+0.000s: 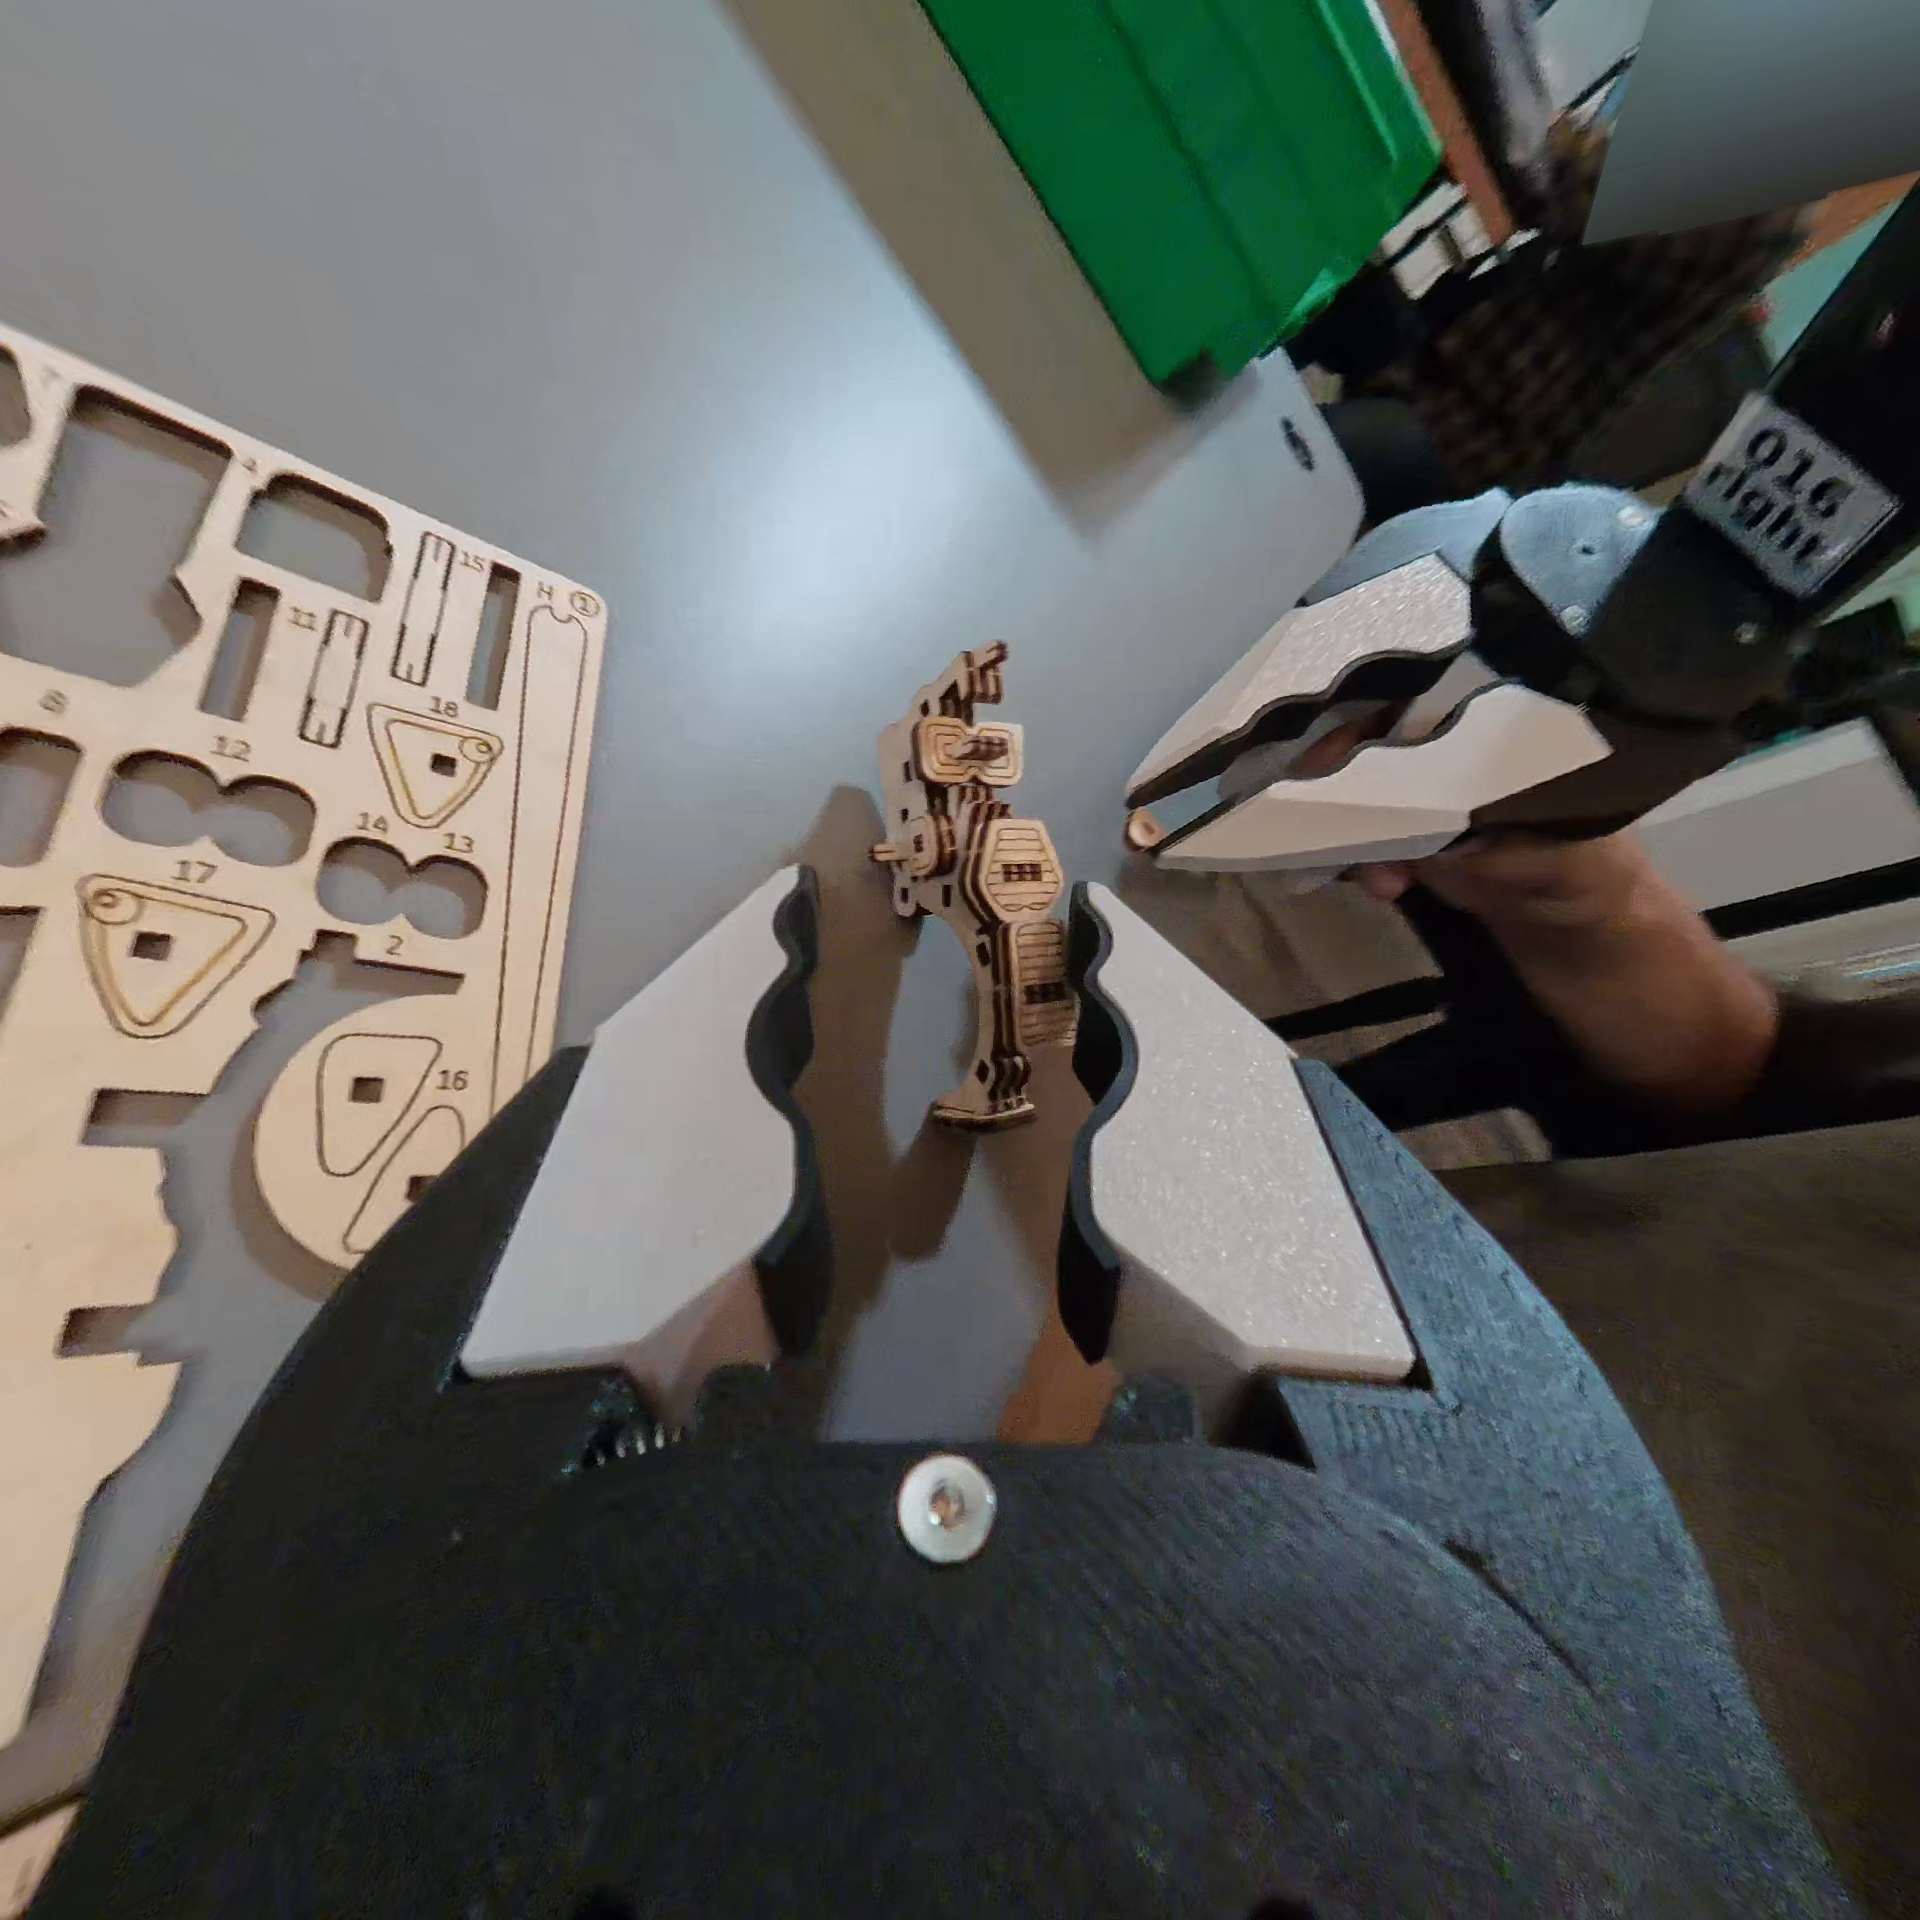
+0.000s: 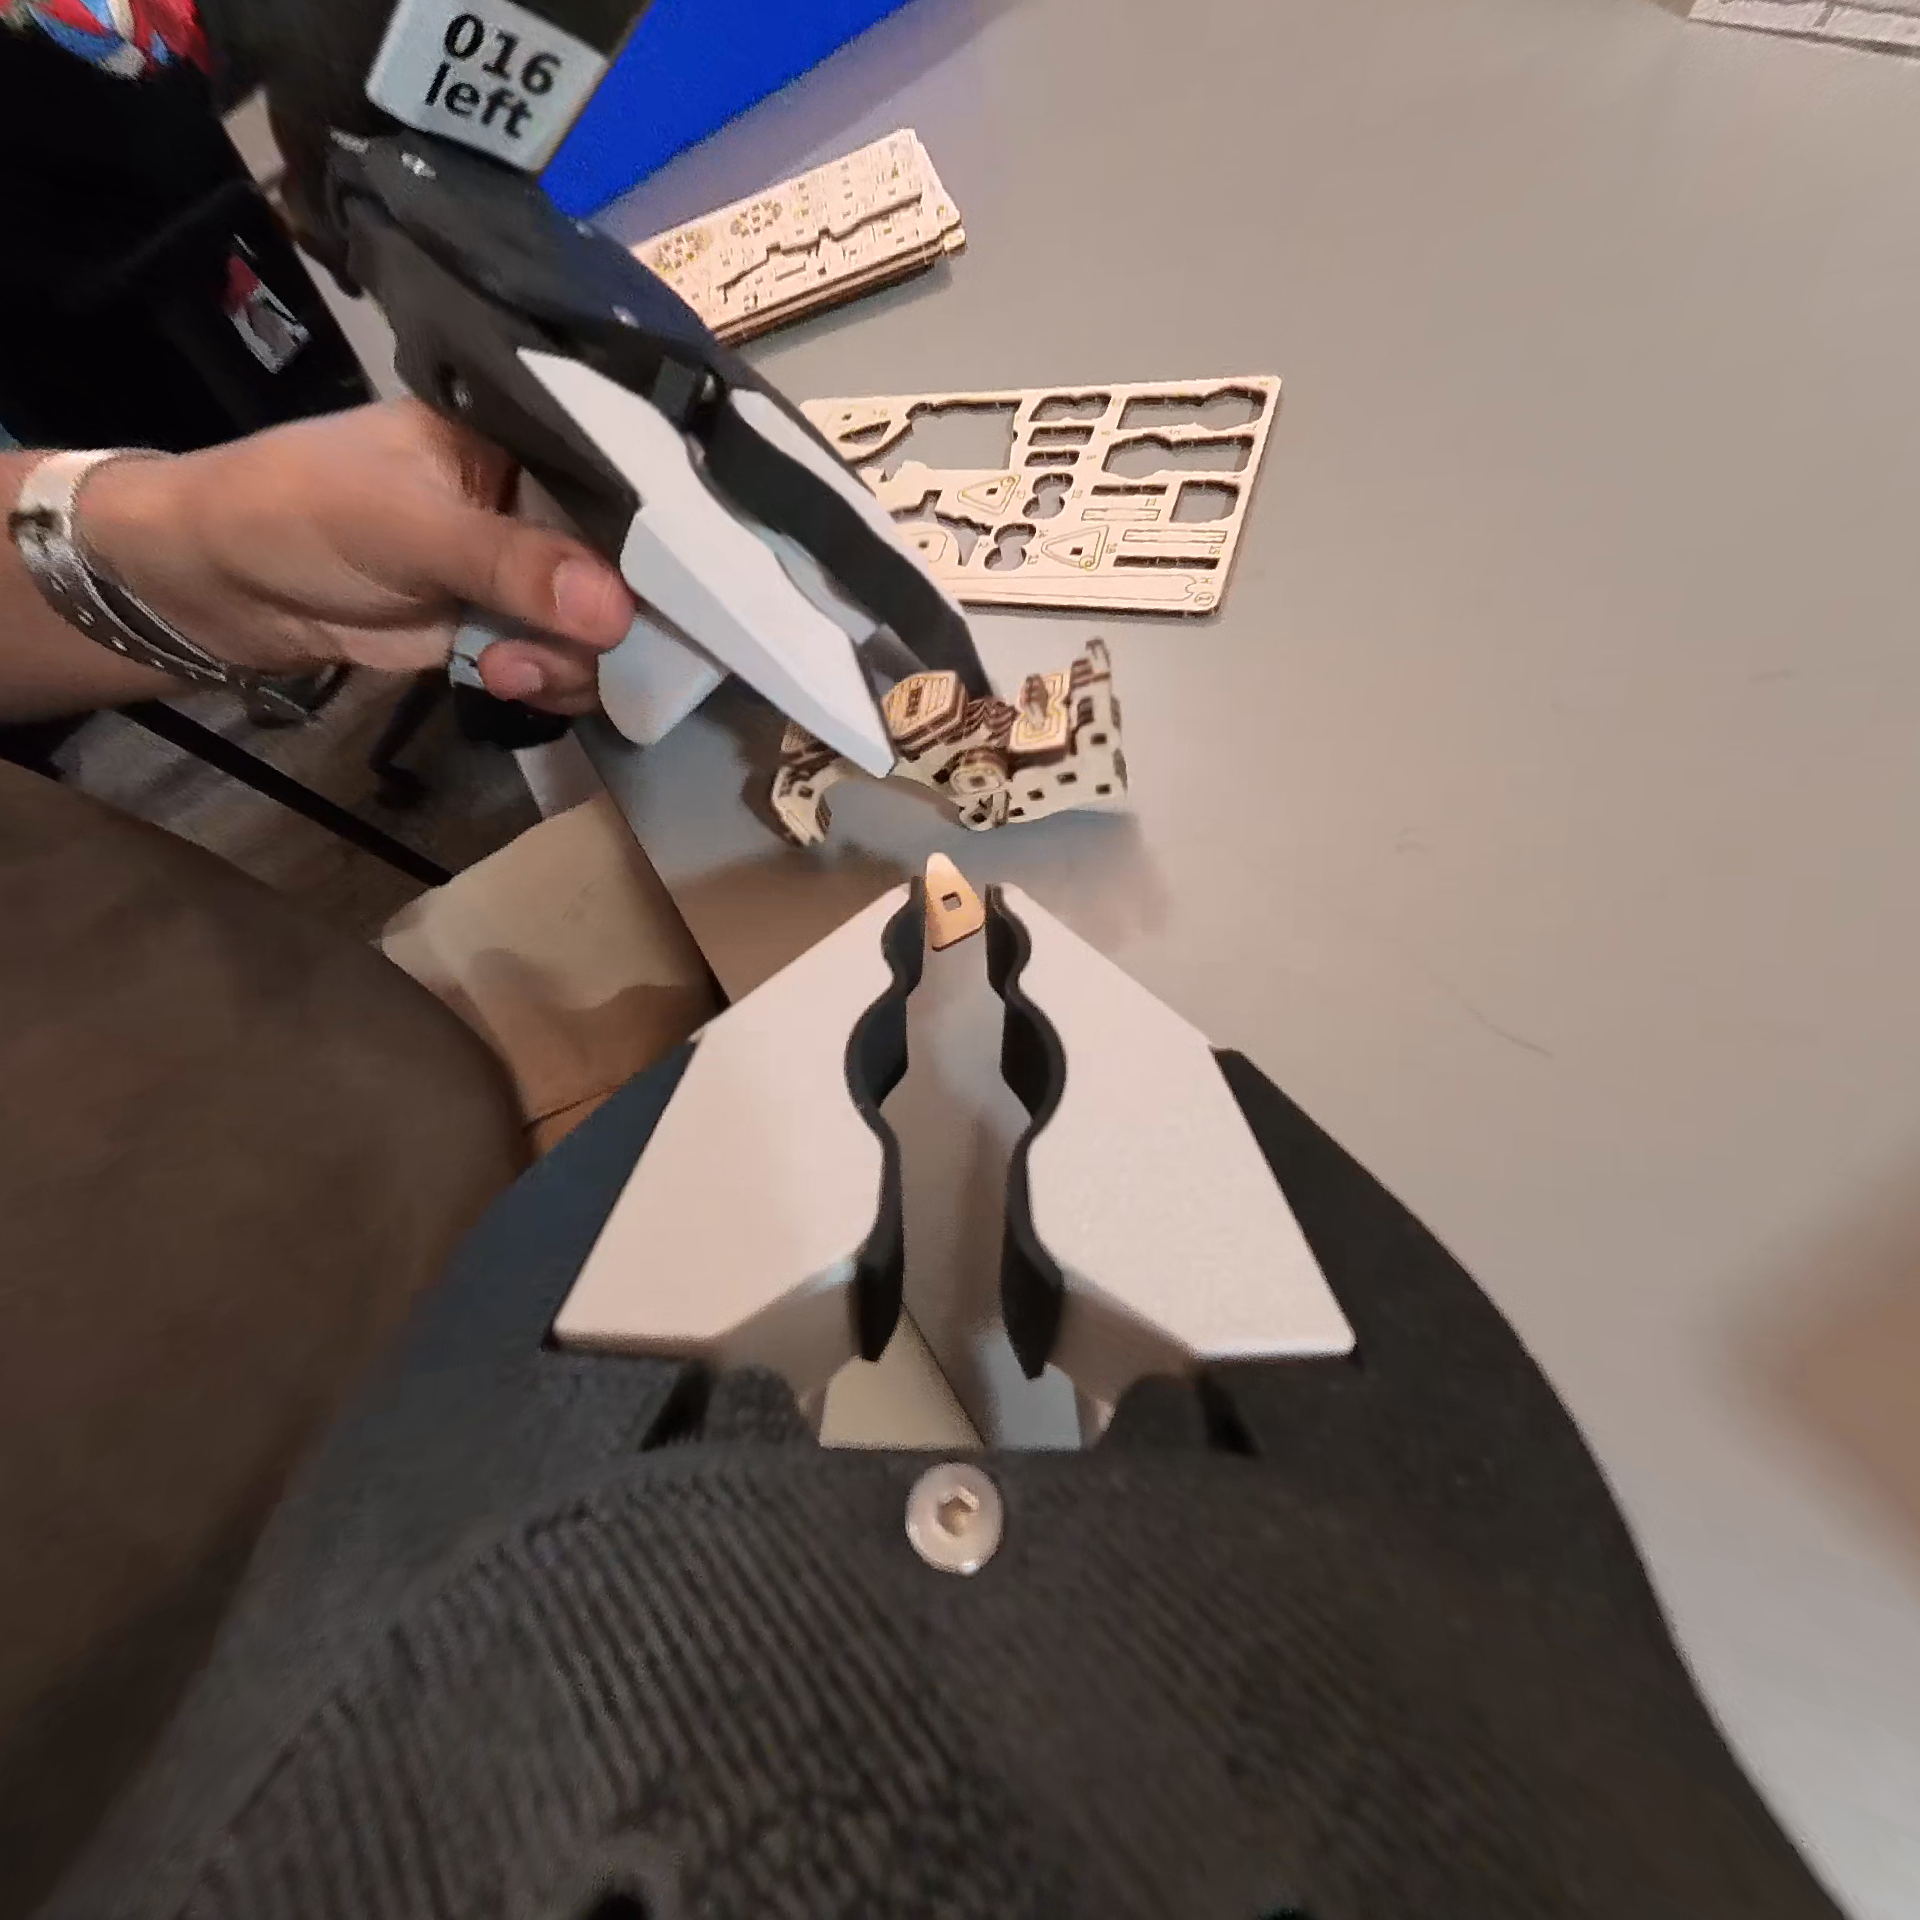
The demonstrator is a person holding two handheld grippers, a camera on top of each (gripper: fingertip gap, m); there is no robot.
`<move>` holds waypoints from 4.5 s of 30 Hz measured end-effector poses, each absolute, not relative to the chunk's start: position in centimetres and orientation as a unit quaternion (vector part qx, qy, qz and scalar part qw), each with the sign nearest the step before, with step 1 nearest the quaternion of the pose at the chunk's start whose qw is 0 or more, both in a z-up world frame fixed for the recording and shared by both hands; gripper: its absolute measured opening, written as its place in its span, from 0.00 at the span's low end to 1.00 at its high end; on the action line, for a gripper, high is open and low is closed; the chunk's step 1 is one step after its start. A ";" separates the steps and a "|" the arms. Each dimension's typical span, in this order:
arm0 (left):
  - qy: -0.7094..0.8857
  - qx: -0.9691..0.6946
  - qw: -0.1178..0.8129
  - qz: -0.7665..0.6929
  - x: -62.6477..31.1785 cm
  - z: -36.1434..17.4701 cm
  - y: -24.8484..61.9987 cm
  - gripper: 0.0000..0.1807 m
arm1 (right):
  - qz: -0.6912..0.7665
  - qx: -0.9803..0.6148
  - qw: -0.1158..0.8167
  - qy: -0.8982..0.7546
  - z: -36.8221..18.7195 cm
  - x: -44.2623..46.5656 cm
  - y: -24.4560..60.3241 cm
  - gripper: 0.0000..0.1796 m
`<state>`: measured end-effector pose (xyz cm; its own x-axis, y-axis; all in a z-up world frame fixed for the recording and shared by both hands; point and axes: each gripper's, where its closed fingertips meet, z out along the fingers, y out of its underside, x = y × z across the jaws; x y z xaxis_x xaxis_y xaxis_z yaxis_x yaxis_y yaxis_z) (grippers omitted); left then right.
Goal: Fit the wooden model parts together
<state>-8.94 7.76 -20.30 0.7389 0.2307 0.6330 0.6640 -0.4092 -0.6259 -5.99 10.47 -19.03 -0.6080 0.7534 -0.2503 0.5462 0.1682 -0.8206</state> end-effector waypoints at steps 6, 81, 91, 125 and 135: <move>-0.271 -0.821 0.471 -0.179 -9.9 -20.2 7.0 0.27 | 0.518 -0.443 0.084 -0.727 -18.1 -6.1 10.7 0.05; -0.057 -0.748 0.620 -0.230 -3.4 -14.2 8.4 0.15 | 0.630 -0.423 -0.105 -0.643 -15.9 -4.0 7.4 0.05; -0.068 -0.746 0.616 -0.242 -3.6 -14.4 8.5 0.15 | 0.630 -0.425 -0.112 -0.640 -15.9 -4.0 7.4 0.05; -0.079 -0.729 0.623 -0.271 -3.5 -14.2 8.5 0.17 | 0.638 -0.423 -0.129 -0.630 -15.5 -3.6 7.1 0.05; -0.119 -0.712 0.648 -0.243 -5.3 -13.6 8.4 0.32 | 0.638 -0.435 -0.104 -0.627 -15.7 -4.5 7.9 0.05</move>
